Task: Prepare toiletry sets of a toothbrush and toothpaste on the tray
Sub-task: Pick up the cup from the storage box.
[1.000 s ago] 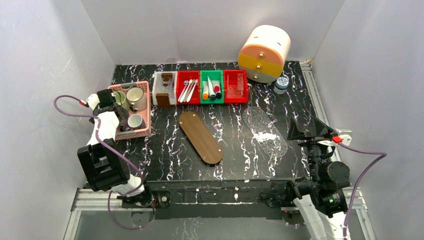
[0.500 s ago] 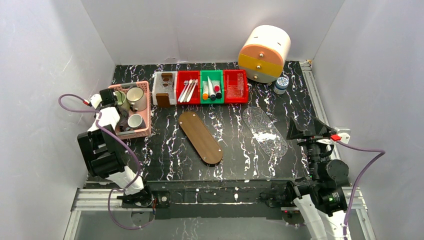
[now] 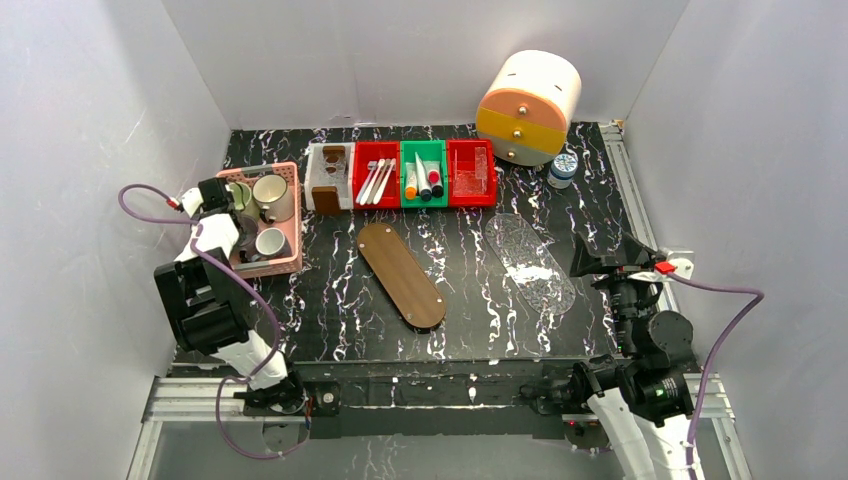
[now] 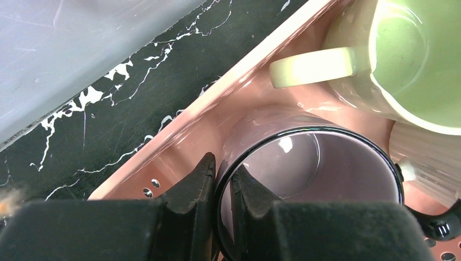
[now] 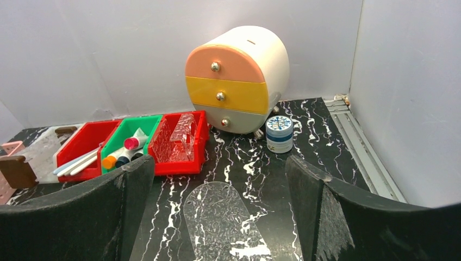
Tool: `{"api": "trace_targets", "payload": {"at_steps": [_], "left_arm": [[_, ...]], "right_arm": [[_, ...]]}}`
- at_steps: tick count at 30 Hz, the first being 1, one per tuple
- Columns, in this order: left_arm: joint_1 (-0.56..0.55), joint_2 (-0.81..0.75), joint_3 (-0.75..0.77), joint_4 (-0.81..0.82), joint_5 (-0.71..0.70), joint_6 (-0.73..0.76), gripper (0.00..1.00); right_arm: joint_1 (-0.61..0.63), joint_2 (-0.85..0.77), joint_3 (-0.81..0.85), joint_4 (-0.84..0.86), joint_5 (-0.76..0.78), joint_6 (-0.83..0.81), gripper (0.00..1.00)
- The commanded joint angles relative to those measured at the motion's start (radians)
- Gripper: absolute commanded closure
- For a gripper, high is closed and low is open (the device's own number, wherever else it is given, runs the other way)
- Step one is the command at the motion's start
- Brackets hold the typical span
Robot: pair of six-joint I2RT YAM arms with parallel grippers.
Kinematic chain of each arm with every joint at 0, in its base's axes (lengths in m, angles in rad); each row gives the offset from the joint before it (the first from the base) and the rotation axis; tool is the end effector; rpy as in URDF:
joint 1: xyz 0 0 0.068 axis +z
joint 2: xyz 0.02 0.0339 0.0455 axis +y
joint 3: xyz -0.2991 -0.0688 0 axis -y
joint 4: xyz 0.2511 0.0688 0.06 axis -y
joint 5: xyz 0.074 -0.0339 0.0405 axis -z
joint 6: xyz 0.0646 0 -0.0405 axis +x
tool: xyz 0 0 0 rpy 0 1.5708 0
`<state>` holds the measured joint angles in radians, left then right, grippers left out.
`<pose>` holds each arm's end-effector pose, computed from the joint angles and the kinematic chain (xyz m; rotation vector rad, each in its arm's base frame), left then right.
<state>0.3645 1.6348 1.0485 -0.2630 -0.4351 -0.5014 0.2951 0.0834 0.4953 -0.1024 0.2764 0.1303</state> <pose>0.3351 0.1570 0.2235 -1.1677 2.0577 0.4591 0.0603 -0.0001 0.3354 0.1348 1.2686 0.1920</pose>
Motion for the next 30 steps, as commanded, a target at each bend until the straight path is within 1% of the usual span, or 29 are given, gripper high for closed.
{"api": "trace_targets", "payload": {"at_steps": [1, 6, 12, 19, 22, 28, 30], "left_arm": [[0.004, -0.098, 0.033, 0.0, -0.036, 0.025, 1.0], [0.004, -0.131, 0.051, -0.029, -0.053, 0.046, 1.0], [0.003, -0.207, 0.078, -0.06, -0.064, 0.066, 1.0], [0.004, -0.291, 0.121, -0.104, 0.011, 0.08, 1.0], [0.004, -0.316, 0.156, -0.137, 0.071, 0.088, 1.0], [0.002, -0.363, 0.163, -0.17, 0.335, 0.075, 1.0], [-0.005, -0.374, 0.165, -0.193, 0.393, 0.077, 1.0]], "right_arm": [[0.006, 0.011, 0.006, 0.034, -0.009, -0.007, 0.01], [0.005, 0.016, 0.006, 0.035, -0.014, -0.009, 0.01], [0.005, 0.027, 0.006, 0.035, -0.016, -0.009, 0.01], [0.005, 0.036, 0.011, 0.028, -0.006, -0.009, 0.01], [0.005, 0.044, 0.015, 0.023, -0.004, -0.007, 0.01], [0.005, 0.057, 0.014, 0.027, -0.007, -0.001, 0.01], [0.005, 0.06, 0.013, 0.027, 0.0, 0.003, 0.01]]}}
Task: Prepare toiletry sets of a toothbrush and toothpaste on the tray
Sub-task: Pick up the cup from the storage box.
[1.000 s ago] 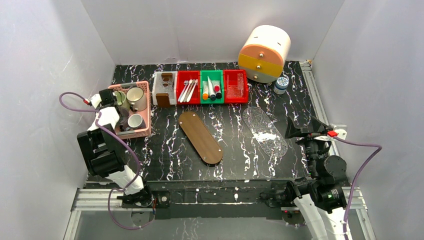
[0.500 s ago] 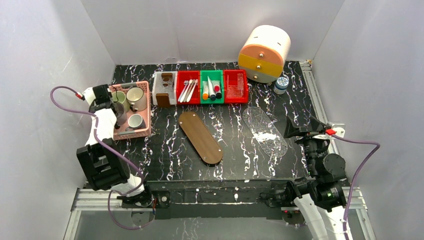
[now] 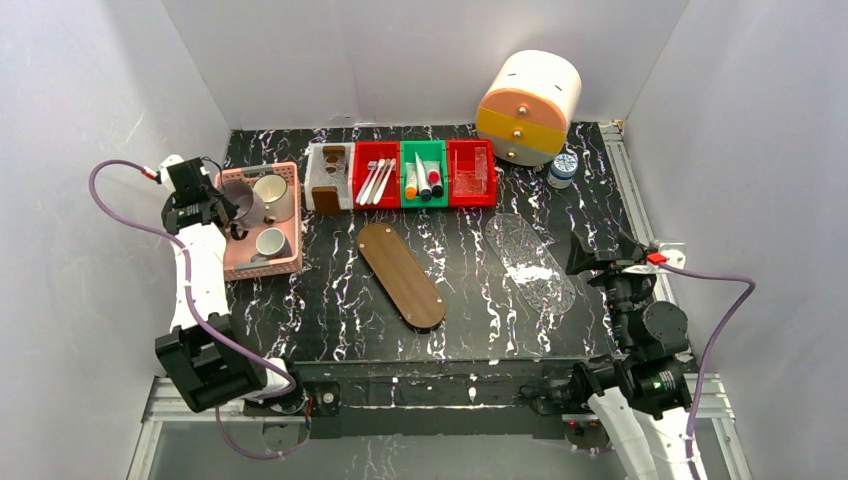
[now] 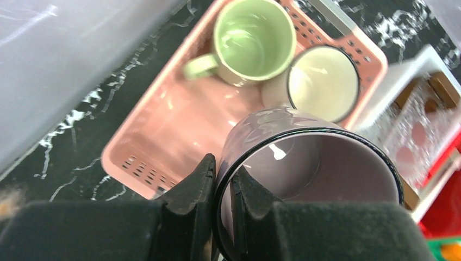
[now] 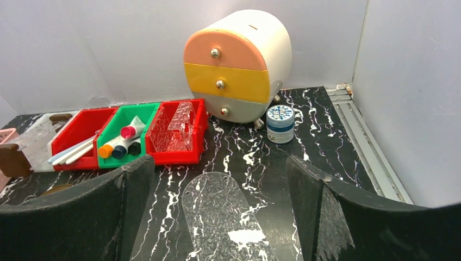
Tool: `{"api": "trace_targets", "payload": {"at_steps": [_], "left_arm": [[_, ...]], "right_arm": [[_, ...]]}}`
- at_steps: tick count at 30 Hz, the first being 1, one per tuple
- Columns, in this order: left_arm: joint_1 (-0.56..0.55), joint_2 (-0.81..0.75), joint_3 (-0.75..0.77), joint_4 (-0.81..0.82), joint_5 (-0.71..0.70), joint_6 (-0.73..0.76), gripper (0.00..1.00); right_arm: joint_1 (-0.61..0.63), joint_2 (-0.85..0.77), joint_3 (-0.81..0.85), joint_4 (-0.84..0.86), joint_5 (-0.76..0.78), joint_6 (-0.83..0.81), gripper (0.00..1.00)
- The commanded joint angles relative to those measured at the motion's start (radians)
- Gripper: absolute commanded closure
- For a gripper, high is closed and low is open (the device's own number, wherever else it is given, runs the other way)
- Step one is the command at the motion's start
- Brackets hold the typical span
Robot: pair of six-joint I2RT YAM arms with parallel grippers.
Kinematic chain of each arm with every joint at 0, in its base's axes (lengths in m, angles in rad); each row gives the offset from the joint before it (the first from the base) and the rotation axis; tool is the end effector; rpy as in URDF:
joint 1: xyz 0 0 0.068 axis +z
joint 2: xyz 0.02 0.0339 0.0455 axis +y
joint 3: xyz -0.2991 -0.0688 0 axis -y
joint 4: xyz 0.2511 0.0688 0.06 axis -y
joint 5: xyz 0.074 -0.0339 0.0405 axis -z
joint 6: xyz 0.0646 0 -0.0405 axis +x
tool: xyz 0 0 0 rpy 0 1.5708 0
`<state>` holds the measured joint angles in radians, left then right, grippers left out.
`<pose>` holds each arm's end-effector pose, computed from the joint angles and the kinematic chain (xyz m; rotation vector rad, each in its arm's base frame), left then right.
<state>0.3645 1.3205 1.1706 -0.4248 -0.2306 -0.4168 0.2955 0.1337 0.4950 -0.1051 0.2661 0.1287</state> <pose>0.2919 0.1272 0.3507 -0.9360 1.9202 0.2165 0.0711 0.0039 0.3328 0.1170 1.3209 0.1854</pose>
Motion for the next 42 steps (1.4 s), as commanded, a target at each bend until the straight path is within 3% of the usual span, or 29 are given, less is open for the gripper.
{"api": "trace_targets", "payload": {"at_steps": [1, 7, 16, 27, 34, 42], "left_arm": [[-0.014, -0.069, 0.041, -0.044, 0.204, -0.006, 1.0], [-0.116, -0.113, 0.037, -0.095, 0.231, 0.021, 1.0], [-0.408, -0.116, 0.021, -0.145, 0.175, 0.022, 1.0], [-0.731, -0.084, -0.042, -0.062, 0.017, -0.07, 1.0], [-0.965, -0.033, -0.073, 0.016, -0.152, -0.13, 1.0], [-1.127, 0.042, -0.079, 0.07, -0.294, -0.187, 1.0]], "right_arm": [[0.005, 0.015, 0.015, 0.029, 0.011, 0.007, 0.01], [0.004, 0.07, 0.038, 0.013, -0.035, 0.023, 0.01], [0.005, 0.211, 0.106, -0.06, -0.138, 0.08, 0.01], [0.005, 0.45, 0.191, -0.165, -0.32, 0.178, 0.01], [0.005, 0.577, 0.23, -0.178, -0.373, 0.193, 0.02], [0.011, 0.709, 0.29, -0.201, -0.466, 0.225, 0.07]]}}
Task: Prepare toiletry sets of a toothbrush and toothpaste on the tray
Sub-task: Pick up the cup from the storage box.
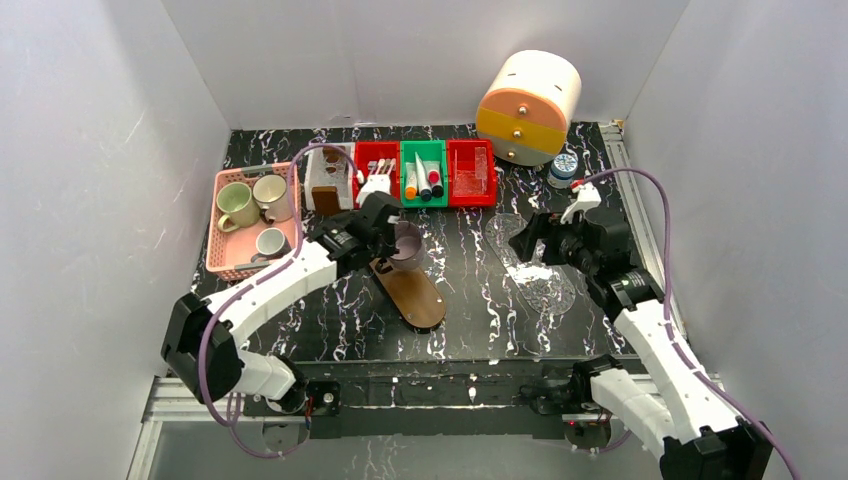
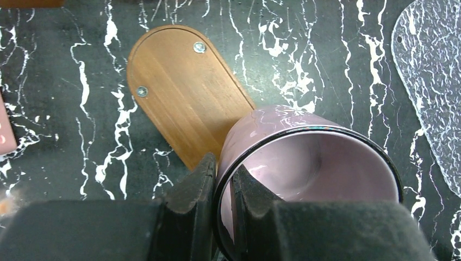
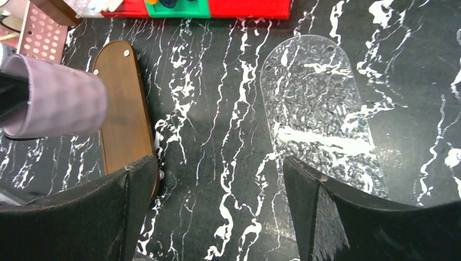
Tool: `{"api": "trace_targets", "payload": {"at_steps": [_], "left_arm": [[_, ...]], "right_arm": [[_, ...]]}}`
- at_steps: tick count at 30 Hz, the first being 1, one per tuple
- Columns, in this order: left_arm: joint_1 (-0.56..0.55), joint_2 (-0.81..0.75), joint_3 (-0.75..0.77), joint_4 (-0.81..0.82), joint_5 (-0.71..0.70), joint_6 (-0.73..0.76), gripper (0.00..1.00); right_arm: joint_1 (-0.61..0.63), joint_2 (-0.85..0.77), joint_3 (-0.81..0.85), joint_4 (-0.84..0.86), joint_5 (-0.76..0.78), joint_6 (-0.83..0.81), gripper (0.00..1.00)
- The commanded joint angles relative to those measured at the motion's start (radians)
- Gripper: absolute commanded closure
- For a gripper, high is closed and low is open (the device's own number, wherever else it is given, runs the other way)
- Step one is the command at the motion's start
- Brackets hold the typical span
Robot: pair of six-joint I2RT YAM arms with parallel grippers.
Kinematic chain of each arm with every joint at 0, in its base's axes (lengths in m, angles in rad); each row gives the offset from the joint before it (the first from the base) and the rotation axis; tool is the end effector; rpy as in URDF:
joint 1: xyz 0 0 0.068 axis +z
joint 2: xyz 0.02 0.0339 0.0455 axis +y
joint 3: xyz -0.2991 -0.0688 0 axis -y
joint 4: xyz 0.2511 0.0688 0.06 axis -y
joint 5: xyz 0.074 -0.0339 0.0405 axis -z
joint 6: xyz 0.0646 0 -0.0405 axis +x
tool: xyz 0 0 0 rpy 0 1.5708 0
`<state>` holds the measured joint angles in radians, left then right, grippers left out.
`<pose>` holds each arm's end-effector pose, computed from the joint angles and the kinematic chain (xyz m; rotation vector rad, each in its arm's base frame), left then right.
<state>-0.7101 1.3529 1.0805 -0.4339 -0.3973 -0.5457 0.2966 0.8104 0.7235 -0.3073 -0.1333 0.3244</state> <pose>0.2551 -0.1864 0.3091 -0.0231 2.2228 -0.2393 0.1856 0.0657 0.3152 -0.0612 1.9994 0.5343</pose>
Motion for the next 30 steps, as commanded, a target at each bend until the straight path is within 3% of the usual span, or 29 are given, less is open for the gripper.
{"api": "trace_targets", "payload": {"at_steps": [1, 17, 30], "left_arm": [[-0.066, 0.023, 0.012, 0.085, -0.135, -0.071, 1.0], [-0.235, 0.185, 0.065, 0.116, -0.253, -0.137, 1.0], [-0.259, 0.169, 0.086, 0.114, -0.253, -0.138, 1.0]], "right_arm": [[0.015, 0.049, 0.071, -0.001, -0.072, 0.036, 0.08], [0.398, 0.401, 0.265, 0.049, 0.167, 0.155, 0.2], [0.468, 0.583, 0.351, 0.028, 0.236, 0.146, 0.47]]}}
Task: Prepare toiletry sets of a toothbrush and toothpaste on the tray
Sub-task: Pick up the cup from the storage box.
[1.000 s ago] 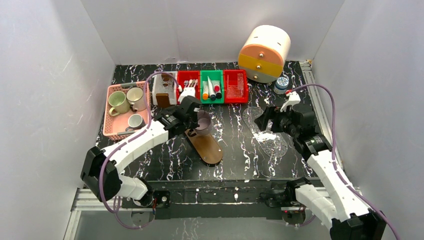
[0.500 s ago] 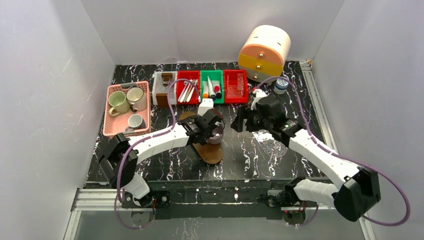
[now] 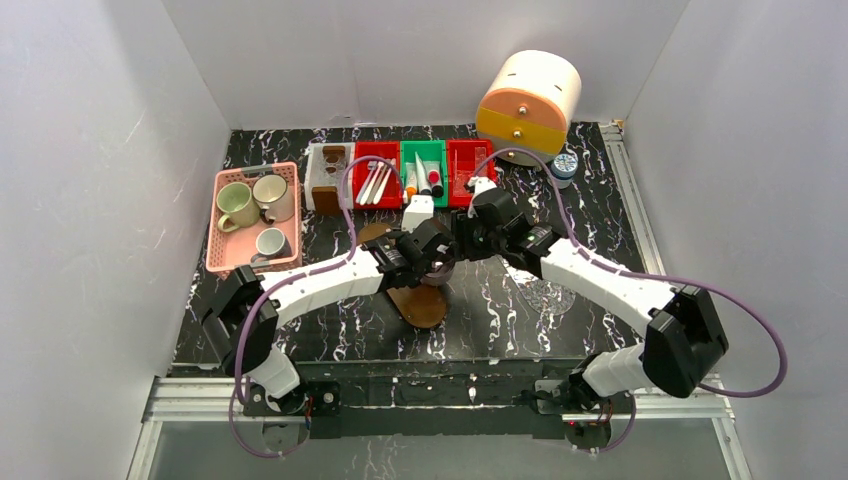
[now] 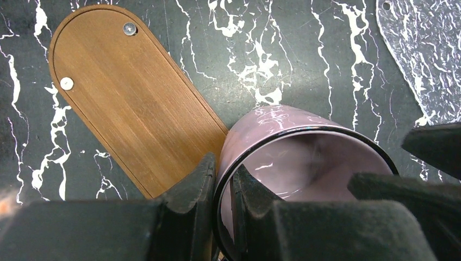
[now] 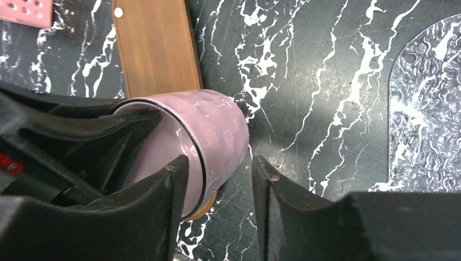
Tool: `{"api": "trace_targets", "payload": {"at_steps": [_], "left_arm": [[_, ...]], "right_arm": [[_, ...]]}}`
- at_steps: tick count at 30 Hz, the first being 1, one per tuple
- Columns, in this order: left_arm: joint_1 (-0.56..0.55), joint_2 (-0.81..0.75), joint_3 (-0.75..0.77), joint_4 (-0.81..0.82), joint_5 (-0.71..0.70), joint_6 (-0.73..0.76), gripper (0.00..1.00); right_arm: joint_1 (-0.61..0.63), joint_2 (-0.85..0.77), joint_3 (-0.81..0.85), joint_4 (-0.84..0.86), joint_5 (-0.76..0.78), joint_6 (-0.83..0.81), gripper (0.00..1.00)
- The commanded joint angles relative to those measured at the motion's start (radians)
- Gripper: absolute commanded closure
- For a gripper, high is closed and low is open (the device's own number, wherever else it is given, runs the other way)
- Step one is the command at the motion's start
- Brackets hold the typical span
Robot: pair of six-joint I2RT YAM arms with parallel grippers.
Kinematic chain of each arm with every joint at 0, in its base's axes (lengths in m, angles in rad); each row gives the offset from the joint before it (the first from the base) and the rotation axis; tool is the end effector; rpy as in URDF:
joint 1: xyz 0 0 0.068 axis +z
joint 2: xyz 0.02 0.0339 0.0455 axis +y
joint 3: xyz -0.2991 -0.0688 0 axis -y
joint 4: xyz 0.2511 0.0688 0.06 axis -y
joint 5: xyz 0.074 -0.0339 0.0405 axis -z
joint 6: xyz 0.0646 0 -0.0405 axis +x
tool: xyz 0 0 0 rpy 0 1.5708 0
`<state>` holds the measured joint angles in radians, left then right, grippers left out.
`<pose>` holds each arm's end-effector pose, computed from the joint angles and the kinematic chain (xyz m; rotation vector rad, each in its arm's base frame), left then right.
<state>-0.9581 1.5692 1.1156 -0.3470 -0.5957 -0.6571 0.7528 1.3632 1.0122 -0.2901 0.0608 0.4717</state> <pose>0.2368 -0.2739 0.2650 0.0591 2.2119 -0.1772 0.2404 0.2199 0.2934 -0.2849 2.2615 0.6002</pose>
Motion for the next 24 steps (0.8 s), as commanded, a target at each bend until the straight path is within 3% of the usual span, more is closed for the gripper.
{"api": "trace_targets", "payload": {"at_steps": [1, 9, 17, 20, 24], "left_arm": [[-0.011, -0.047, 0.052, 0.026, -0.054, -0.026, 1.0], [-0.011, -0.041, 0.079, 0.024, -0.019, -0.024, 1.0], [-0.011, -0.07, 0.085, 0.026, -0.008, -0.017, 1.0], [-0.011, -0.089, 0.086, 0.029, -0.001, -0.017, 1.0], [-0.011, -0.126, 0.084, 0.031, 0.006, -0.015, 0.83]], "right_arm": [[0.018, 0.041, 0.071, 0.008, 0.044, -0.005, 0.49], [0.067, 0.139, 0.153, -0.06, 0.152, -0.039, 0.63], [0.072, 0.158, 0.201, -0.102, 0.242, -0.092, 0.99], [0.072, 0.165, 0.213, -0.117, 0.265, -0.112, 0.99], [0.072, 0.164, 0.217, -0.119, 0.279, -0.138, 0.99]]}}
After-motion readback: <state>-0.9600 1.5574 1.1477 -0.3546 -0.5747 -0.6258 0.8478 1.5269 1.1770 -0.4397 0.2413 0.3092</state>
